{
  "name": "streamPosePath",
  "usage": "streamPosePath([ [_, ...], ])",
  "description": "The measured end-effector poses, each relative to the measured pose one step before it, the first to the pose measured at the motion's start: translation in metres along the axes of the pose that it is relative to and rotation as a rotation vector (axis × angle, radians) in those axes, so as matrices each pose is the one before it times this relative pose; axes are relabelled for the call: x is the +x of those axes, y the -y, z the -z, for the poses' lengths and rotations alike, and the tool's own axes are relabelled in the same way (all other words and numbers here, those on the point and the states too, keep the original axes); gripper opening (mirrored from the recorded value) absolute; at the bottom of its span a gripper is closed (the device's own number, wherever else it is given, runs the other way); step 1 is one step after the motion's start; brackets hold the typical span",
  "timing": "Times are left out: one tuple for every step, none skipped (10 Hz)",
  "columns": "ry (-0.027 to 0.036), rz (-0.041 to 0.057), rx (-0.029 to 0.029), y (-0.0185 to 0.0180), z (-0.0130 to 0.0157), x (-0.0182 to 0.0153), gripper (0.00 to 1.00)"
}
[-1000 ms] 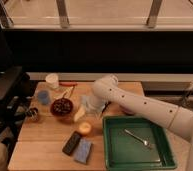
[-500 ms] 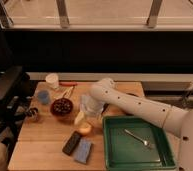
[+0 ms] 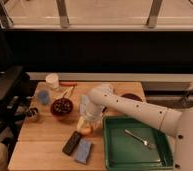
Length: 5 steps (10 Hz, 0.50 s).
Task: Place apple in paper cup
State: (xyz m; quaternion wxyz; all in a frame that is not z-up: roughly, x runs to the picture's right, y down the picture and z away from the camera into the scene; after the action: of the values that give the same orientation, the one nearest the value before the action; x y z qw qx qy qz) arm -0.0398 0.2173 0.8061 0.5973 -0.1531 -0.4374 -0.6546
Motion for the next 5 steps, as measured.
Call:
streamPosePath([
  [-0.00011,0.0017,0.00121,0.00021,0.00068,-0.00108,0.37],
  [-0.01005,0.00154,0.00059,0.00031,0.00374,-0.00024,0.24],
  [-0.01314,-0.00205,-0.00053,0.00026,0.0045,0.00011,0.16],
  [-0.0222,-0.00836,0.00316,-0.00119,0.00668,0.0003,0.06],
  [-0.04097,-0.01322,0.01347,-0.00093,0.01479,0.00228,0.0],
])
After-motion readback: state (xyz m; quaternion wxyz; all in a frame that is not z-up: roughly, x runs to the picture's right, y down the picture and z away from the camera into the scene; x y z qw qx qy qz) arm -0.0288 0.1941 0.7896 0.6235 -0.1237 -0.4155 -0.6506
